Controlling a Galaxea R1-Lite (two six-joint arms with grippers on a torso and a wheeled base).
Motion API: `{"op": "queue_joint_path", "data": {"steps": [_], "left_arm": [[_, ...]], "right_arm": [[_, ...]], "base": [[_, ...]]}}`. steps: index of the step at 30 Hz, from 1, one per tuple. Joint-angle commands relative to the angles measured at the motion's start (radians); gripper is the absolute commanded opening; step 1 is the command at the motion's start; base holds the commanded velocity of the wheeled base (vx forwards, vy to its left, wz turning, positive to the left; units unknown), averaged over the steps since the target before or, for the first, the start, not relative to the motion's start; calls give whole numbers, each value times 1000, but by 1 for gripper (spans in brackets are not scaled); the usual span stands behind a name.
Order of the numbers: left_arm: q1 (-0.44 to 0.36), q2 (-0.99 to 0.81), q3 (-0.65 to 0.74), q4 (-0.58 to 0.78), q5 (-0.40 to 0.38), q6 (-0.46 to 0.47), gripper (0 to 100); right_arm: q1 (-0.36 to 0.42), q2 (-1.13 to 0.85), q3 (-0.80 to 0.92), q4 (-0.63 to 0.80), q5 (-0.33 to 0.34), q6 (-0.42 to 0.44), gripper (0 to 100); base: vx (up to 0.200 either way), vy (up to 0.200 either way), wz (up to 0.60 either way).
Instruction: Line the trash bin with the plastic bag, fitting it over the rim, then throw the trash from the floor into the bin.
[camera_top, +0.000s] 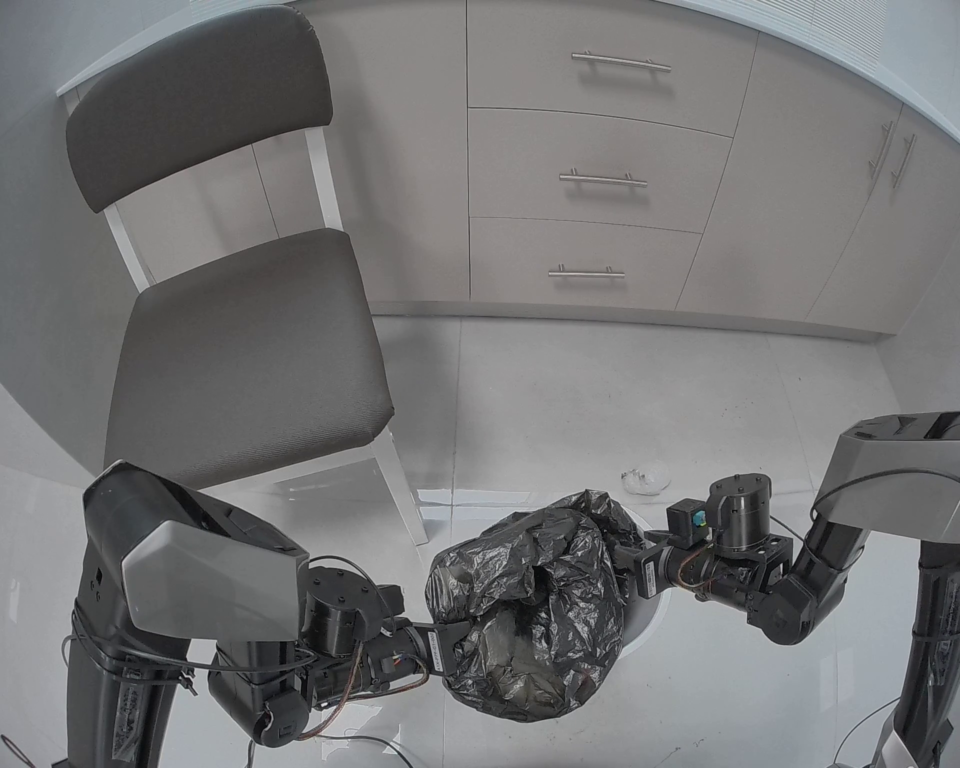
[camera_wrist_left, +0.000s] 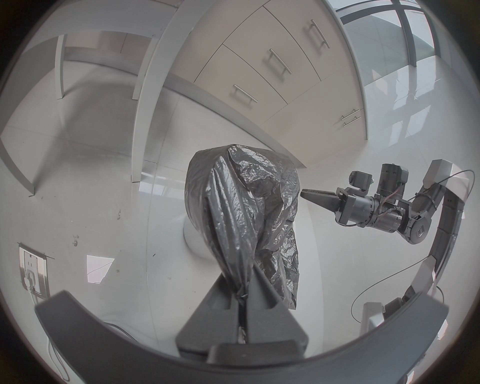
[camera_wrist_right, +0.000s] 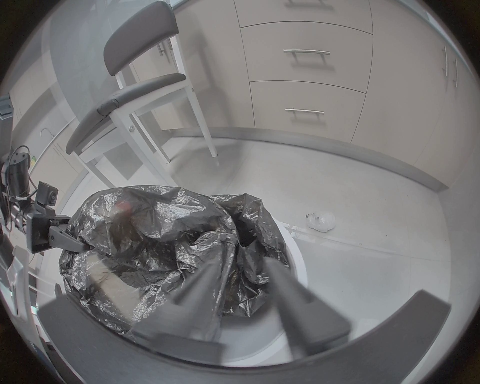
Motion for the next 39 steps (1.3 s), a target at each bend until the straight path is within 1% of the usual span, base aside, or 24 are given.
{"op": "queue_joint_path", "data": {"steps": [1, 11, 23, 39], "left_arm": [[0, 1, 0, 0, -1, 0, 0], [0, 1, 0, 0, 0, 0, 0], [-1, 1, 0, 0, 0, 0, 0], [-1, 1, 0, 0, -1, 0, 0]], "right_arm": [[4, 18, 13, -28, 0, 0, 100], [33, 115, 9, -89, -2, 0, 100], [73, 167, 6, -91, -2, 0, 100], [87, 209, -10, -92, -11, 0, 100]], "base": [[0, 0, 0], [0, 0, 0], [0, 0, 0], [0, 0, 0]]}}
